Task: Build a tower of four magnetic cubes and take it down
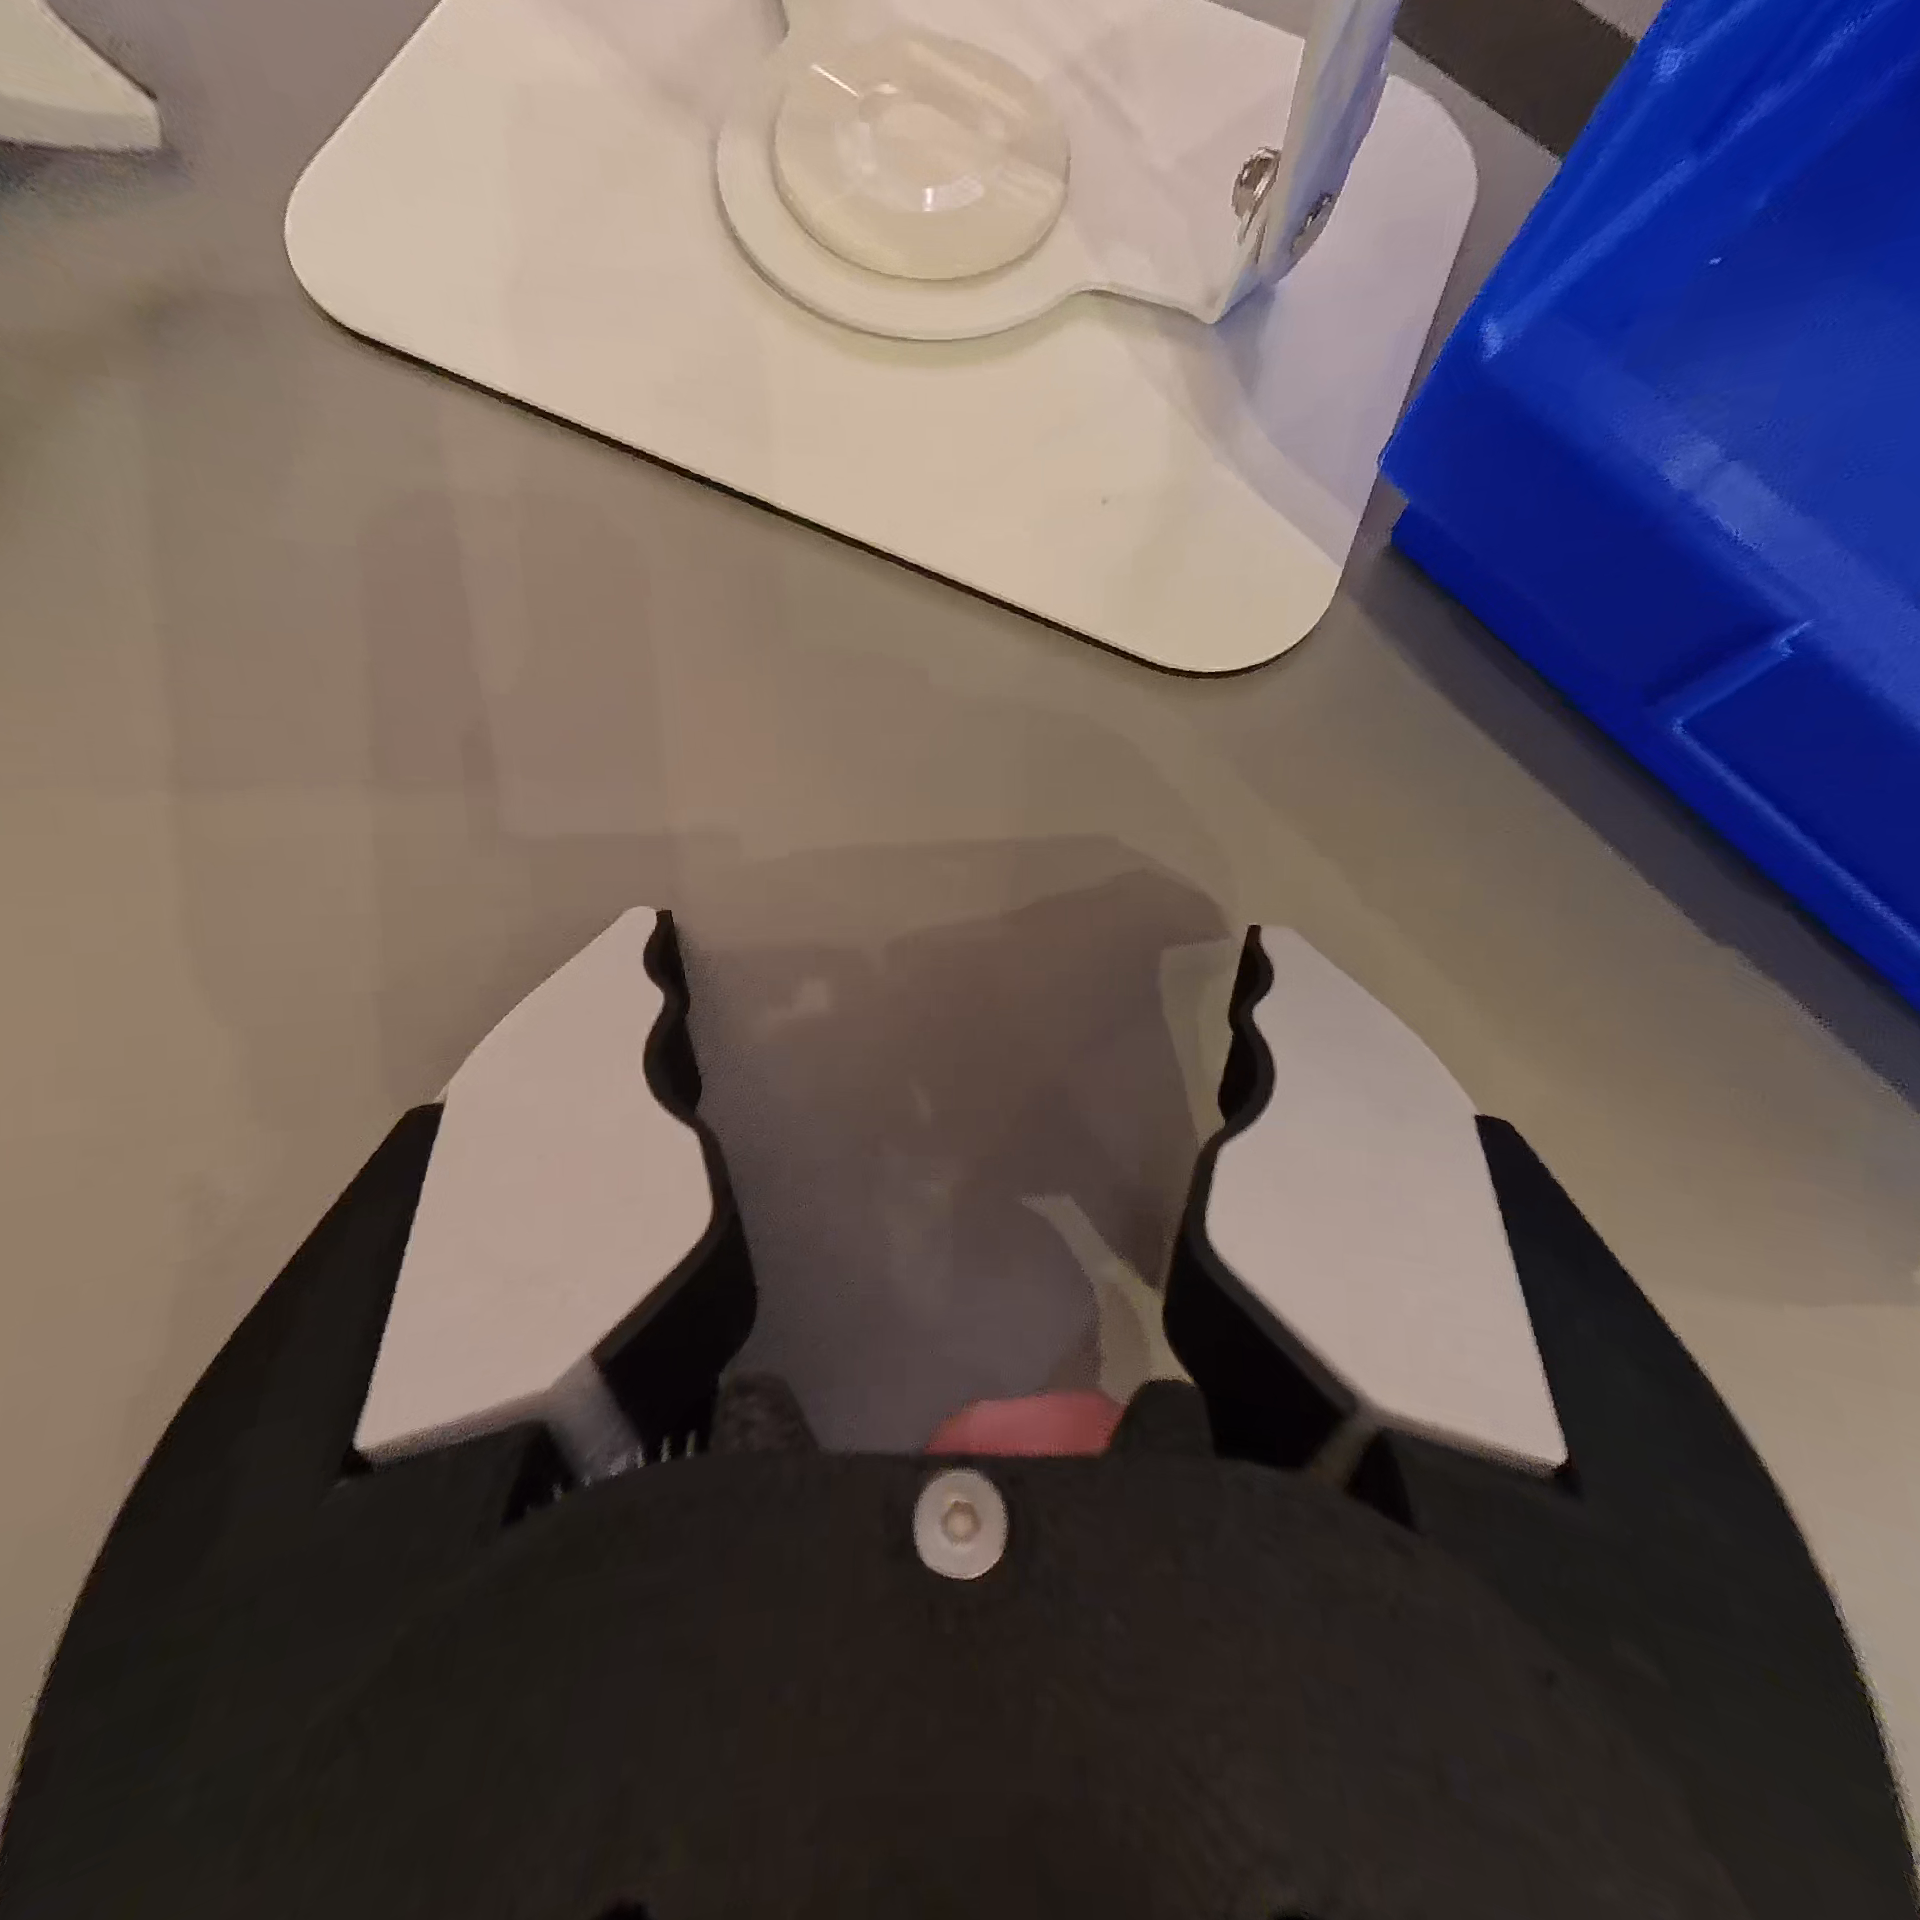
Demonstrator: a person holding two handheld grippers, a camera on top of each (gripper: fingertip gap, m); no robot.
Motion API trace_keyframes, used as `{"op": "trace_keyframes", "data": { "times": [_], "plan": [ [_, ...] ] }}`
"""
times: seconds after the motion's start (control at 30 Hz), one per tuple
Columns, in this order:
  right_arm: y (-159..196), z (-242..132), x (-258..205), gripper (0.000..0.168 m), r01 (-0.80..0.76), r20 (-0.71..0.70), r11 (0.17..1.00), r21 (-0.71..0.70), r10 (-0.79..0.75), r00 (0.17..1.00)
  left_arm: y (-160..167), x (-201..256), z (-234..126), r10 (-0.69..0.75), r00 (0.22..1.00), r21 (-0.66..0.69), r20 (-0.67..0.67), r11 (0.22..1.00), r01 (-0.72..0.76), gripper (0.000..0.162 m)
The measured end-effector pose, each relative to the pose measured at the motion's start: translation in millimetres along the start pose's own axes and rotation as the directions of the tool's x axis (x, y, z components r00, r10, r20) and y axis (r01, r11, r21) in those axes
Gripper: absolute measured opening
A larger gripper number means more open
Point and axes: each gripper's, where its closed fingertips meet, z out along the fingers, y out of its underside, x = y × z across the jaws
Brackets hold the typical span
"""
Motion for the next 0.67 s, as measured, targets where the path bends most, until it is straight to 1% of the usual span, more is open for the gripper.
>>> {"op": "trace_keyframes", "data": {
  "times": [0.07, 0.13, 0.17, 0.2, 0.23, 0.27, 0.3, 0.33, 0.37, 0.4, 0.43, 0.47, 0.5, 0.53, 0.57, 0.63, 0.67],
  "plan": [
    [0, 0, 1, 0.102, -0.004, 0.004, 1.000, -0.002, 0.004, 1.000, 0, 4, 0, 0.016, 1.000, 0.000, -0.025, 1.000, -0.016, 0.059],
    [1, 1, 1, 0.102, -0.011, 0.007, 1.000, -0.006, 0.011, 1.000, 3, 9, 1, 0.009, 0.997, -0.020, -0.073, 1.000, -0.010, 0.065],
    [1, 0, 0, 0.101, -0.005, 0.012, 1.000, -0.006, 0.005, 1.000, 3, 8, 1, 0.005, 0.998, -0.023, -0.063, 1.000, -0.007, 0.069],
    [-2, 0, 0, 0.102, 0.030, 0.001, 1.000, 0.009, -0.030, 1.000, 2, 7, 0, 0.011, 0.998, -0.010, -0.055, 1.000, -0.012, 0.072],
    [-4, -1, 1, 0.106, 0.069, -0.025, 0.997, 0.024, -0.068, 0.997, -1, 7, 0, 0.015, 0.998, 0.007, -0.058, 1.000, -0.015, 0.074],
    [-5, -1, 0, 0.103, 0.086, -0.028, 0.996, 0.020, -0.086, 0.996, -3, 8, -1, 0.019, 0.998, 0.021, -0.063, 1.000, -0.017, 0.072],
    [-5, -1, -3, 0.099, 0.090, -0.015, 0.996, 0.007, -0.090, 0.996, -5, 7, -3, 0.019, 0.998, 0.041, -0.052, 0.999, -0.017, 0.064],
    [-4, -2, -4, 0.099, 0.092, -0.009, 0.996, -0.005, -0.092, 0.996, -8, 3, -4, 0.022, 1.000, 0.059, -0.020, 0.998, -0.021, 0.059],
    [-3, -2, -7, 0.091, 0.087, 0.005, 0.996, -0.016, -0.087, 0.996, -10, 1, -5, 0.036, 0.999, 0.070, 0.008, 0.997, -0.037, 0.052],
    [-5, -3, -13, 0.073, 0.075, 0.039, 0.997, -0.022, -0.074, 0.996, -12, 1, -6, 0.048, 0.999, 0.074, 0.016, 0.996, -0.049, 0.041],
    [-11, -5, -17, 0.069, 0.059, 0.063, 0.998, 0.000, -0.059, 0.996, -15, 1, -7, 0.051, 0.998, 0.089, 0.031, 0.995, -0.053, 0.034],
    [-17, -8, -29, 0.079, 0.073, 0.129, 0.997, 0.034, -0.077, 0.989, -19, 1, -8, 0.066, 0.997, 0.103, 0.050, 0.992, -0.071, 0.030],
    [-23, -11, -36, 0.077, 0.089, 0.147, 0.994, 0.062, -0.097, 0.984, -22, -2, -8, 0.078, 0.993, 0.111, 0.088, 0.990, -0.087, 0.020],
    [-30, -13, -39, 0.065, 0.109, 0.128, 0.990, 0.089, -0.120, 0.984, -24, -4, -9, 0.076, 0.990, 0.118, 0.116, 0.989, -0.090, 0.010],
    [-38, -14, -43, 0.053, 0.136, 0.107, 0.983, 0.123, -0.150, 0.983, -27, -3, -11, 0.071, 0.992, 0.133, 0.105, 0.987, -0.085, 0.001],
    [-47, -16, -61, 0.008, 0.205, 0.118, 0.968, 0.147, -0.223, 0.968, -32, -2, -13, 0.054, 0.993, 0.145, 0.105, 0.987, -0.069, 0.000],
    [-53, -15, -70, 0.000, 0.228, 0.118, 0.959, 0.171, -0.250, 0.961, -33, -1, -14, 0.049, 0.993, 0.148, 0.104, 0.987, -0.064, 0.000]
  ]
}}
